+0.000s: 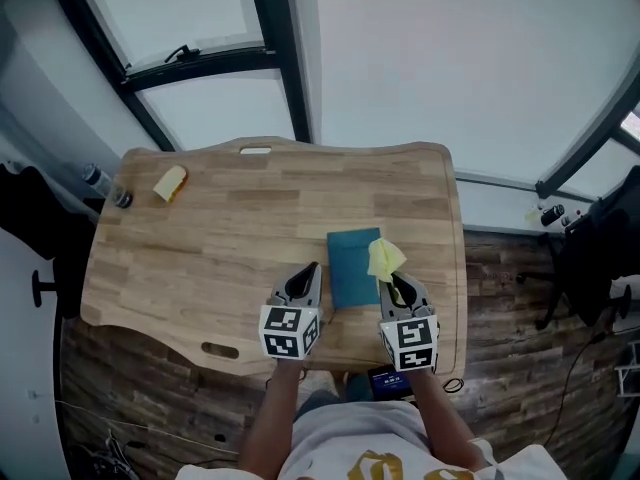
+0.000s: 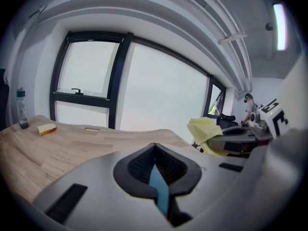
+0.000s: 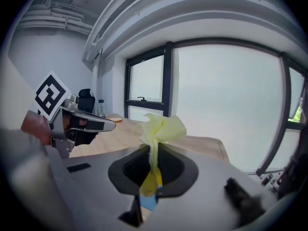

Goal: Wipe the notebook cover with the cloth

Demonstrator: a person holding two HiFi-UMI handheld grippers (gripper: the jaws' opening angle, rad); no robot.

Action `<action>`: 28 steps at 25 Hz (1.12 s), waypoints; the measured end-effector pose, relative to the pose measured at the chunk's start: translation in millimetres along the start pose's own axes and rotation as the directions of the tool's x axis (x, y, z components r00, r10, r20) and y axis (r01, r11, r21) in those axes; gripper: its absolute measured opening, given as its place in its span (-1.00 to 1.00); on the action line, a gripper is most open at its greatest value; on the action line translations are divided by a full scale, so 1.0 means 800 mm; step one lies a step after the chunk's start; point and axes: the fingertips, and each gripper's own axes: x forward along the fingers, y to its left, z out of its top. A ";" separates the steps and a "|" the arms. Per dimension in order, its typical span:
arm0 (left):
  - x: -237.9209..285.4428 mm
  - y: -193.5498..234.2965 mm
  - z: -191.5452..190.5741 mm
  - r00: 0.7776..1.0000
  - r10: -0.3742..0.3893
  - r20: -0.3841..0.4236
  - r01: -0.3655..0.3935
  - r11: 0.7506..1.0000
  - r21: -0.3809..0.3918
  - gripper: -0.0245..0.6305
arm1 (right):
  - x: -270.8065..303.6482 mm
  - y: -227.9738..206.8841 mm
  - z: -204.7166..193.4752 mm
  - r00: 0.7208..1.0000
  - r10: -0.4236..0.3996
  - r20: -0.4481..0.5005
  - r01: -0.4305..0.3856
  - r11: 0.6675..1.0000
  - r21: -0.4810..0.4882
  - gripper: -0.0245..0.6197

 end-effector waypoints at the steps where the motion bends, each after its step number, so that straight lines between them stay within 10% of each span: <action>1: -0.013 -0.005 0.004 1.000 -0.009 0.012 0.009 1.000 0.016 -0.88 | -0.011 0.006 0.003 1.000 -0.016 0.008 0.016 1.000 0.007 -0.81; 28: -0.140 -0.053 0.020 0.990 0.040 0.137 -0.050 0.996 0.073 -0.88 | -0.151 0.044 -0.002 0.992 -0.089 0.090 0.087 0.996 0.029 -0.81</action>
